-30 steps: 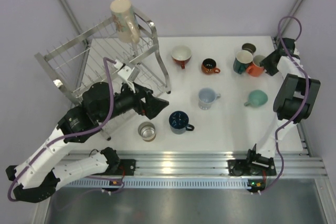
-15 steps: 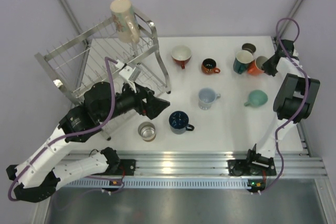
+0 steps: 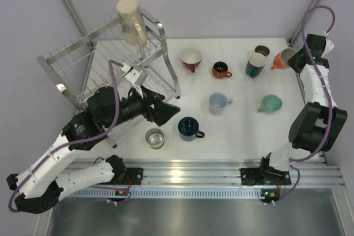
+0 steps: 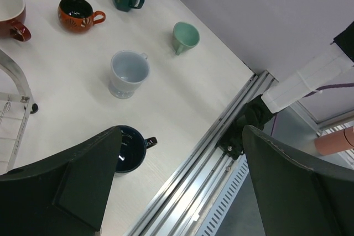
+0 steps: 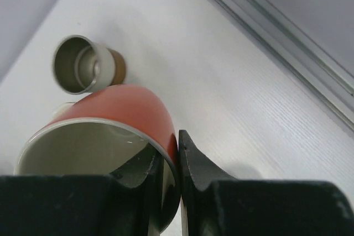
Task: Load the cups into the dish rack
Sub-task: Grab a cup with the right arm, then pass the cup from the right arm to the left
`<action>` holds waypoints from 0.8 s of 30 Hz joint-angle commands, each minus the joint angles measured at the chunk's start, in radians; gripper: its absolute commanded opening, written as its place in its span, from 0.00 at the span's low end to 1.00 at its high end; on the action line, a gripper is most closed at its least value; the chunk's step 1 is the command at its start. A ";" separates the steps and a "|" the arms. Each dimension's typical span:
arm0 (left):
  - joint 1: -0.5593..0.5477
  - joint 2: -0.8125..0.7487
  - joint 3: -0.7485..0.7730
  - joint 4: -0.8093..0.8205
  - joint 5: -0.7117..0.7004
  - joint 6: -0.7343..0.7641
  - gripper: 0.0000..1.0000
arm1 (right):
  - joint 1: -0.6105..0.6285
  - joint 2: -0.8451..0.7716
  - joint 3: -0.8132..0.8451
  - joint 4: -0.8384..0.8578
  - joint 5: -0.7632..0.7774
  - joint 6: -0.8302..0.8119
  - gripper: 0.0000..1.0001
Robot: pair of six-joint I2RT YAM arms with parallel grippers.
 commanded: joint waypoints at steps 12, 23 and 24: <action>-0.001 0.051 0.019 0.123 0.121 -0.049 0.95 | 0.001 -0.570 -0.298 0.390 -0.504 0.088 0.00; -0.001 0.120 -0.007 0.324 0.294 -0.145 0.95 | 0.040 -0.866 -0.588 0.871 -0.843 0.470 0.00; -0.001 0.135 -0.008 0.344 0.311 -0.161 0.95 | 0.056 -0.884 -0.626 0.907 -0.849 0.496 0.00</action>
